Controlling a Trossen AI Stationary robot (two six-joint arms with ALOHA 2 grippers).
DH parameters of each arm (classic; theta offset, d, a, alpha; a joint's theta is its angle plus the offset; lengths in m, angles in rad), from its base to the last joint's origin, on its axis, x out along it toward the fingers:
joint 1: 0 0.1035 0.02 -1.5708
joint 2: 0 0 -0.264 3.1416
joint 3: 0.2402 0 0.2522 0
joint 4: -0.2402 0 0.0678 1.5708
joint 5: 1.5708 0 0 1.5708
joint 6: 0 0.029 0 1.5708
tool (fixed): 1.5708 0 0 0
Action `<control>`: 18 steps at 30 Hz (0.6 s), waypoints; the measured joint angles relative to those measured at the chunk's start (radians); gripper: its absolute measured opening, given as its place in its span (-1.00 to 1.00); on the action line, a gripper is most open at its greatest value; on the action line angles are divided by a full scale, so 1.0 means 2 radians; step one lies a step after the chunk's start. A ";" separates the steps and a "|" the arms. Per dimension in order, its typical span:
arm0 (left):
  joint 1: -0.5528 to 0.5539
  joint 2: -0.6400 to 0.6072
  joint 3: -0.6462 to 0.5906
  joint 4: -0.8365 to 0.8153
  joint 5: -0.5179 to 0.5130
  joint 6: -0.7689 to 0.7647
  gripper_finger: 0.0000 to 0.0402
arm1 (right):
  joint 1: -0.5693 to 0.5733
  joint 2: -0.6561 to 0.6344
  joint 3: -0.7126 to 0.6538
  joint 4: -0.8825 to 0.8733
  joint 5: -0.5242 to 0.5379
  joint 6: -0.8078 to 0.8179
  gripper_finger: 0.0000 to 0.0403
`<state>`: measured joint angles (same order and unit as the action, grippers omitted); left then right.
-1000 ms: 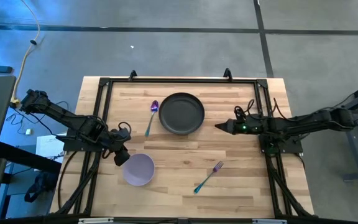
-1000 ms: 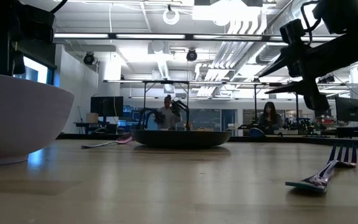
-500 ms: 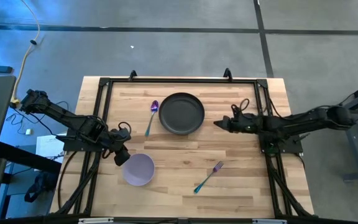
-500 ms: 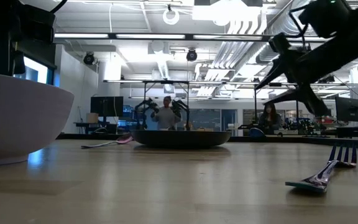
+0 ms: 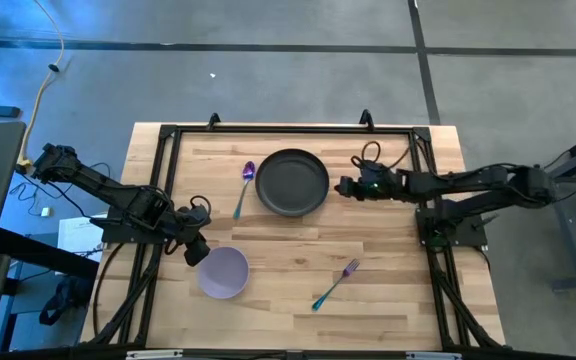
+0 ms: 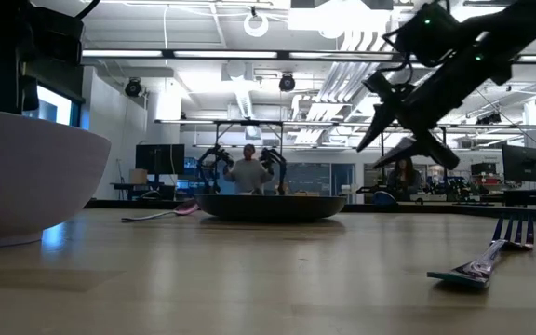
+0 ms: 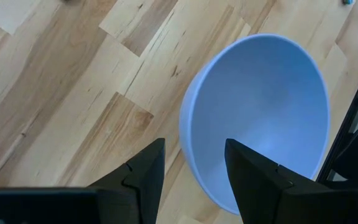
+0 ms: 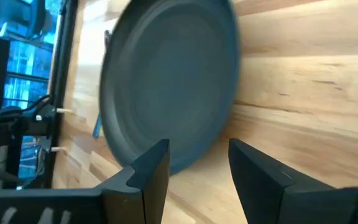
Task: Set table place
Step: Move the black plate to the center
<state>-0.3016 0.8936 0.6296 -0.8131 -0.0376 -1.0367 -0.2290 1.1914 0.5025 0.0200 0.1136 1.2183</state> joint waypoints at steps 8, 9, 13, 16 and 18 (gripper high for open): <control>0.000 0.000 0.000 -0.004 0.000 0.003 -0.22 | -0.013 0.043 0.033 0.000 -0.024 -0.034 -0.23; 0.000 0.000 0.000 -0.004 0.000 0.003 -0.22 | -0.013 0.045 0.034 0.000 -0.025 -0.037 -0.23; 0.000 0.000 0.000 -0.006 0.000 0.003 -0.22 | -0.013 0.047 0.036 -0.001 -0.027 -0.042 -0.23; 0.000 0.000 0.000 -0.004 0.002 0.000 -0.22 | -0.013 0.047 0.036 -0.002 -0.034 -0.050 -0.23; 0.000 0.000 0.000 -0.004 0.004 0.000 -0.22 | -0.013 0.047 0.036 -0.005 -0.037 -0.051 -0.23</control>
<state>-0.3016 0.8940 0.6293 -0.8206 -0.0302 -1.0367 -0.2554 1.2850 0.5747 0.0106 0.0403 1.1167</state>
